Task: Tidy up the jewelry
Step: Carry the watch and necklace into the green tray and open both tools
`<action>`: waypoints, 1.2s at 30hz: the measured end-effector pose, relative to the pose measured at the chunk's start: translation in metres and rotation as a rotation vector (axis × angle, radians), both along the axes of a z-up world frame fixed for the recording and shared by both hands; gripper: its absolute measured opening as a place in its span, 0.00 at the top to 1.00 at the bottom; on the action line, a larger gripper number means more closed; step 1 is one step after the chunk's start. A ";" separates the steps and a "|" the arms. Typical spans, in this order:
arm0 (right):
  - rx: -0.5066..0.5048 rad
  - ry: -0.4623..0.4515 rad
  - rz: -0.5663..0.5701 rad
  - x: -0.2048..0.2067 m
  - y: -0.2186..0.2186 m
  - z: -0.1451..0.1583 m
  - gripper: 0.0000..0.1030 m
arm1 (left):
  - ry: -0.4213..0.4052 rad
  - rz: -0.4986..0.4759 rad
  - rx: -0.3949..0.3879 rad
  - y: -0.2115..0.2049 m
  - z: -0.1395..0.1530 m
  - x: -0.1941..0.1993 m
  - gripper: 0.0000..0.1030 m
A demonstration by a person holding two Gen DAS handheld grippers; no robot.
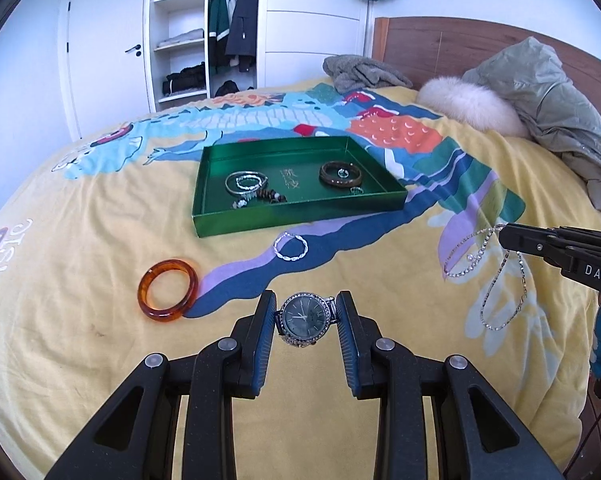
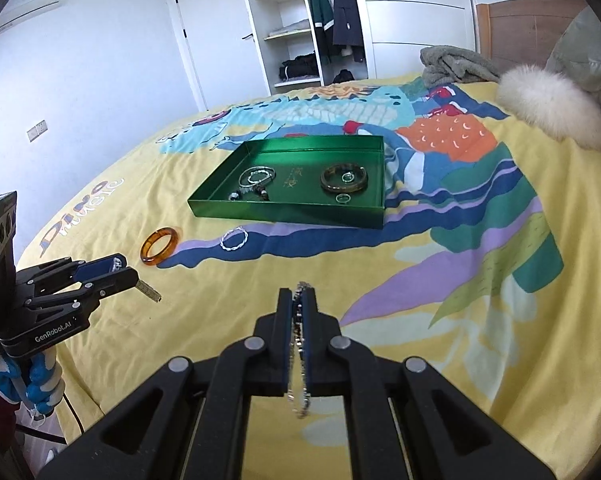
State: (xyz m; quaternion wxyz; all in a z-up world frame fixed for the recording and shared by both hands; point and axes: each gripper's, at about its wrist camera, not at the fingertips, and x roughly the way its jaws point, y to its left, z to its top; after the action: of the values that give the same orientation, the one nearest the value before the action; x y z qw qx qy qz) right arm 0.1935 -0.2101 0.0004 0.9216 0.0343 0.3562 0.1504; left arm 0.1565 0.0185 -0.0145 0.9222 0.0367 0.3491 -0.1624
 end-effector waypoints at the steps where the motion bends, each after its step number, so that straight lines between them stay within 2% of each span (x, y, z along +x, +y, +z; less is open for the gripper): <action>1: -0.001 -0.008 0.000 -0.003 0.001 0.004 0.96 | -0.006 0.001 -0.002 0.001 0.003 -0.002 0.70; 7: -0.014 -0.050 0.008 -0.010 0.007 0.027 0.96 | -0.028 0.017 -0.025 0.010 0.021 -0.003 0.70; 12: -0.026 -0.087 0.015 0.005 0.012 0.049 0.96 | -0.028 0.028 -0.038 0.013 0.033 0.014 0.70; 16: -0.028 -0.117 0.019 0.035 0.018 0.067 0.96 | -0.018 0.041 -0.045 0.011 0.039 0.044 0.70; 23: -0.028 -0.158 0.041 0.108 0.034 0.084 0.96 | 0.009 0.074 -0.061 0.003 0.046 0.125 0.70; 29: 0.020 -0.134 0.064 0.171 0.041 0.061 0.96 | 0.047 0.093 -0.056 -0.016 0.038 0.207 0.70; 36: 0.055 -0.034 0.059 0.219 0.037 -0.009 0.96 | 0.131 0.096 -0.021 -0.046 -0.011 0.274 0.70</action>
State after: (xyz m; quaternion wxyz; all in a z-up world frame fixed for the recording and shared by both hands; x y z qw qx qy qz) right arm 0.4122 -0.1731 -0.0085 0.9215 0.0467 0.3369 0.1877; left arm 0.4307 -0.0280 -0.0260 0.9043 -0.0003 0.4085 -0.1238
